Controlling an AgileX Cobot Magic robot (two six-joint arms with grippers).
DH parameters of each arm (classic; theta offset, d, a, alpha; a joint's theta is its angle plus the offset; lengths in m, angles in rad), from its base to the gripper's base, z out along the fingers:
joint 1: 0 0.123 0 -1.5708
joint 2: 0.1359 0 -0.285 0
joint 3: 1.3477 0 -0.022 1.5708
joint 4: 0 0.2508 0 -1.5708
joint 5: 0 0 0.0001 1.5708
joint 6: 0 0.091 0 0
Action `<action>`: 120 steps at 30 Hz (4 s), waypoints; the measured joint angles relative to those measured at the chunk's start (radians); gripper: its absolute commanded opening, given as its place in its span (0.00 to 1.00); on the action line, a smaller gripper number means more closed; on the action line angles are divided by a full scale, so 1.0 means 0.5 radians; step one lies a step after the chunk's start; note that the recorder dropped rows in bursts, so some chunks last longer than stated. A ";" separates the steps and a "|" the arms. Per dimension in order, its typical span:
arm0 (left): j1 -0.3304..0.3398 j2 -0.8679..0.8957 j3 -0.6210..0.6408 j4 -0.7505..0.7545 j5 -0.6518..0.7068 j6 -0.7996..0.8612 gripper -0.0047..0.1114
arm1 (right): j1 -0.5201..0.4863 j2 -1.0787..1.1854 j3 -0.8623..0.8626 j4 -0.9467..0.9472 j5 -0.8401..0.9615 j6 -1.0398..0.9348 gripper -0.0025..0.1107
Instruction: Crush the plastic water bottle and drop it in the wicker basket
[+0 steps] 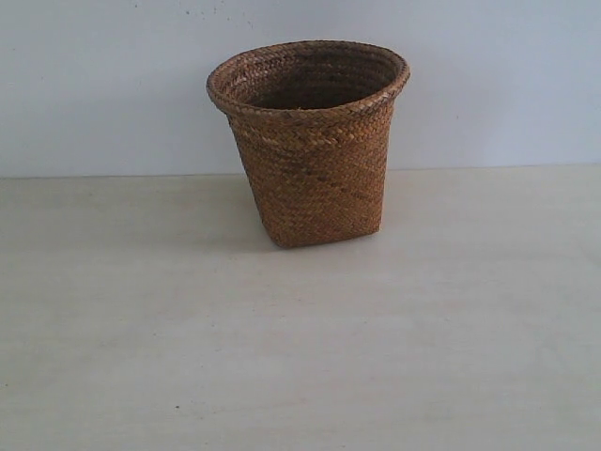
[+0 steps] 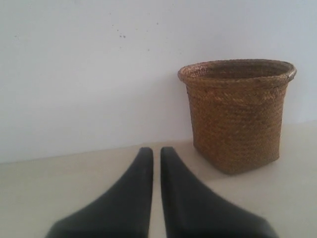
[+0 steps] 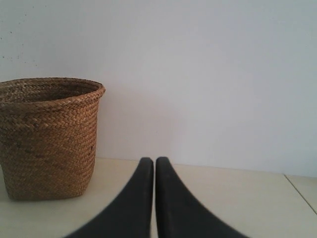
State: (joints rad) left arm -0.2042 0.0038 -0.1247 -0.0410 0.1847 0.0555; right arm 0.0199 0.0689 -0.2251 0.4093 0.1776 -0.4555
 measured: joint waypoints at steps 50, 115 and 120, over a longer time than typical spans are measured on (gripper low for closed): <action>0.275 -0.001 0.243 0.008 0.197 -0.056 0.08 | 0.000 0.000 0.000 -0.019 0.008 0.087 0.02; 0.275 -0.001 0.243 0.008 0.197 -0.068 0.08 | 0.000 -0.129 0.451 -0.647 0.302 0.809 0.02; 0.275 -0.001 0.243 0.008 0.197 -0.068 0.08 | 0.000 -0.129 0.451 -0.647 0.304 0.809 0.02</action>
State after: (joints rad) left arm -0.0667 0.0033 -0.0034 -0.0370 0.2833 0.0215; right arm 0.0199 0.0044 0.0002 0.0855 0.3294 -0.0512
